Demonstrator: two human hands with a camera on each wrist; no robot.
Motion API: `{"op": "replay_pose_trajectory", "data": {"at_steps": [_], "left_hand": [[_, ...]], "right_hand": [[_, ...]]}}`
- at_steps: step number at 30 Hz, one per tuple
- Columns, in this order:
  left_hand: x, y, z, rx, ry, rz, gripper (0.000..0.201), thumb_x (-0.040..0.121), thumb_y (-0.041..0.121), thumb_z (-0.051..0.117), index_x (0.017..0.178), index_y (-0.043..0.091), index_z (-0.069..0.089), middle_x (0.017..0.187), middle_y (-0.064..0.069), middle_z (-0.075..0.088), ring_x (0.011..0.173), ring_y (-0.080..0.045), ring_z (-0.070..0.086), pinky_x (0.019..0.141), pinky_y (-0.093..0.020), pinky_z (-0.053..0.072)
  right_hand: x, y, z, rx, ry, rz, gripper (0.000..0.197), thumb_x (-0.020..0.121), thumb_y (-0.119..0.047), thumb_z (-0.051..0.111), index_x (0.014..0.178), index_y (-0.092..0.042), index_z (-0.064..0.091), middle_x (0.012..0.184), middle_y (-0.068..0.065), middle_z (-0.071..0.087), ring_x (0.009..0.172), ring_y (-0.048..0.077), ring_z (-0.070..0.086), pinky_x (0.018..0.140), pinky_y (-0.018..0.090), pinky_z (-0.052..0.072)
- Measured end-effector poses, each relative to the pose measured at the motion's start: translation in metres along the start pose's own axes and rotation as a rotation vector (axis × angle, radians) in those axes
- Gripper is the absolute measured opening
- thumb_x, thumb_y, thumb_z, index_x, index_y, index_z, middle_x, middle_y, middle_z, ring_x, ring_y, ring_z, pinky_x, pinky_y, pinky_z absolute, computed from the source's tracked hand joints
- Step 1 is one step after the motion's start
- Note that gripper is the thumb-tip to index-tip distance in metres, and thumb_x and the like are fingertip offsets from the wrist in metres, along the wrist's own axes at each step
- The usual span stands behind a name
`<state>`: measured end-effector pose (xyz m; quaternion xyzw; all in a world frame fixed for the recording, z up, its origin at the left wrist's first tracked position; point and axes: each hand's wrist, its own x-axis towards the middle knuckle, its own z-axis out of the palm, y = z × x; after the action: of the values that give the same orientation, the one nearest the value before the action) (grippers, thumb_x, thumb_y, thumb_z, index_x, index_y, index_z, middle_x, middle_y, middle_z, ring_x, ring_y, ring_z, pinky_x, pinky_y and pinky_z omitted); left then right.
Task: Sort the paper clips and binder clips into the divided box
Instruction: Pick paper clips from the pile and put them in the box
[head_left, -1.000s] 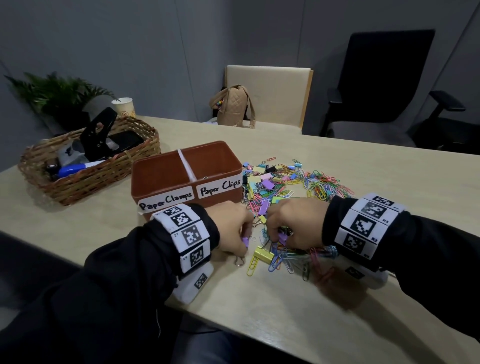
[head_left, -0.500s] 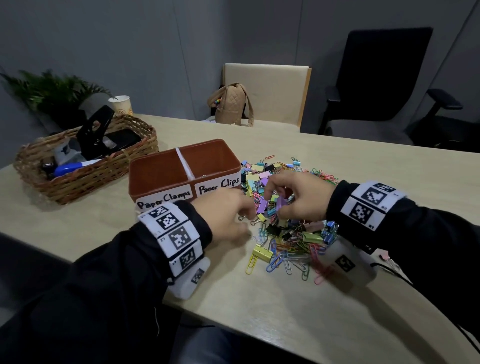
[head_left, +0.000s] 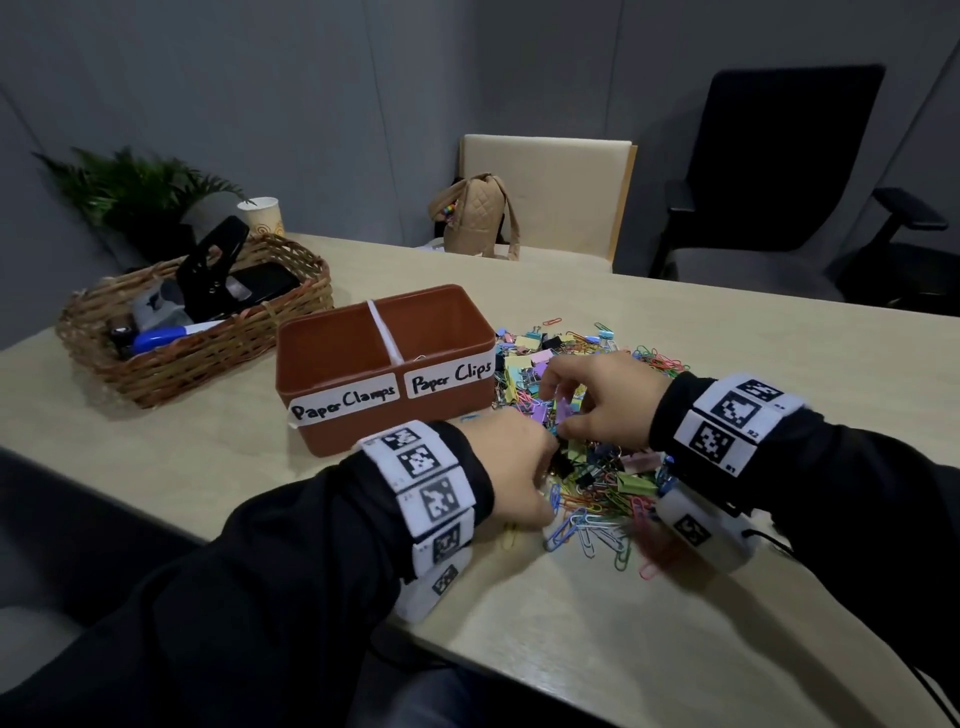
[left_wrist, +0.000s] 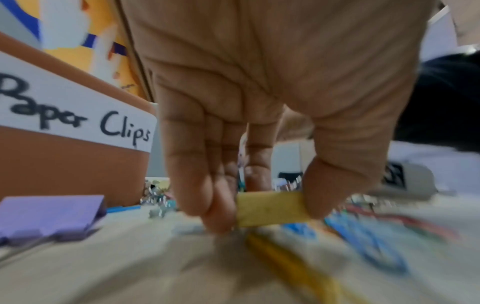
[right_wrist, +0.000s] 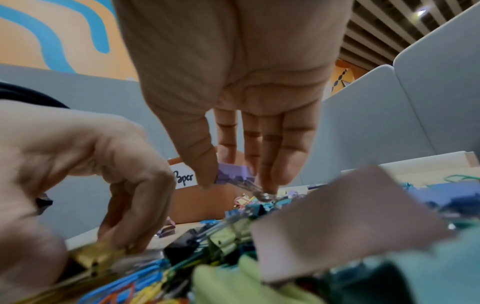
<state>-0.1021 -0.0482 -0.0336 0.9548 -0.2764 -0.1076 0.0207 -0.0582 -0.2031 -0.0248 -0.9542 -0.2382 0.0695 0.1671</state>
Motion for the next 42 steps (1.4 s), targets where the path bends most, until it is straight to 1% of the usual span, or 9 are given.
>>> {"op": "replay_pose_trajectory", "data": {"at_steps": [5,9,12,14,18,22,26,36,42], "left_hand": [[-0.016,-0.042,-0.016,-0.143,0.103,-0.193,0.025,0.071,0.035,0.071,0.084,0.025,0.053,0.077,0.009,0.054,0.073,-0.014,0.053,0.055,-0.025,0.039],[-0.028,-0.071,-0.019,-0.056,0.103,-0.346,0.027,0.075,0.039,0.07,0.089,0.021,0.054,0.081,0.004,0.053,0.078,-0.017,0.053,0.054,-0.025,0.039],[-0.032,-0.075,-0.015,0.007,0.094,-0.402,0.021,0.08,0.032,0.064,0.093,0.019,0.053,0.091,0.0,0.057,0.079,-0.019,0.053,0.059,-0.026,0.038],[-0.032,-0.072,-0.012,0.07,0.107,-0.38,0.019,0.082,0.031,0.062,0.095,0.02,0.053,0.098,-0.001,0.058,0.086,-0.02,0.054,0.064,-0.027,0.041],[-0.029,-0.053,-0.011,0.022,0.086,-0.218,0.024,0.082,0.038,0.066,0.101,0.024,0.061,0.104,0.004,0.057,0.097,-0.016,0.054,0.072,-0.026,0.042],[-0.018,-0.026,-0.002,-0.077,-0.05,-0.072,0.061,0.065,0.053,0.078,0.118,0.026,0.061,0.108,0.004,0.061,0.1,-0.016,0.057,0.08,-0.023,0.046],[-0.004,-0.012,0.002,0.067,-0.156,-0.06,0.059,0.062,0.055,0.08,0.107,0.02,0.066,0.099,-0.001,0.066,0.094,-0.021,0.061,0.081,-0.034,0.054],[0.004,-0.01,-0.004,-0.039,-0.123,-0.086,0.028,0.077,0.025,0.078,0.101,0.013,0.071,0.1,-0.003,0.068,0.095,-0.021,0.063,0.078,-0.029,0.05],[-0.002,-0.016,-0.003,-0.067,-0.08,-0.066,0.031,0.086,0.014,0.058,0.115,0.021,0.065,0.107,-0.001,0.065,0.101,-0.02,0.06,0.079,-0.025,0.045]], "right_hand": [[0.001,-0.01,0.001,0.06,-0.033,-0.036,0.035,0.078,-0.014,0.071,0.107,-0.028,0.057,0.101,-0.005,0.058,0.081,0.018,0.061,0.074,0.03,0.05],[0.009,-0.023,0.007,0.089,0.027,-0.125,0.031,0.081,-0.012,0.068,0.109,-0.022,0.059,0.097,-0.009,0.06,0.081,0.016,0.061,0.061,0.013,0.039],[0.016,-0.032,0.012,0.057,0.058,-0.164,0.041,0.084,-0.018,0.068,0.122,-0.024,0.054,0.111,-0.008,0.06,0.095,0.016,0.058,0.075,0.023,0.042],[0.015,-0.035,0.01,0.016,0.044,-0.175,0.039,0.085,-0.016,0.067,0.122,-0.023,0.055,0.114,-0.005,0.061,0.094,0.014,0.055,0.08,0.025,0.043],[-0.001,-0.032,0.006,-0.09,-0.163,-0.189,0.019,0.084,-0.009,0.061,0.099,-0.018,0.068,0.08,-0.01,0.065,0.072,0.007,0.055,0.064,0.02,0.044],[-0.022,-0.028,0.01,-0.244,-0.397,-0.189,0.04,0.074,-0.027,0.077,0.112,-0.021,0.066,0.102,-0.004,0.064,0.084,0.011,0.055,0.065,0.016,0.041],[-0.028,-0.02,0.021,-0.442,-0.348,-0.245,0.045,0.079,-0.028,0.069,0.123,-0.023,0.06,0.116,0.002,0.054,0.105,0.022,0.055,0.084,0.031,0.046],[-0.022,-0.02,0.03,-0.441,-0.29,-0.271,0.025,0.086,-0.013,0.058,0.109,-0.017,0.067,0.11,0.003,0.059,0.102,0.024,0.056,0.078,0.03,0.045],[-0.027,-0.01,0.022,-0.271,-0.296,-0.304,0.049,0.082,-0.001,0.053,0.121,-0.029,0.063,0.116,-0.003,0.062,0.107,0.02,0.058,0.09,0.034,0.047]]}}
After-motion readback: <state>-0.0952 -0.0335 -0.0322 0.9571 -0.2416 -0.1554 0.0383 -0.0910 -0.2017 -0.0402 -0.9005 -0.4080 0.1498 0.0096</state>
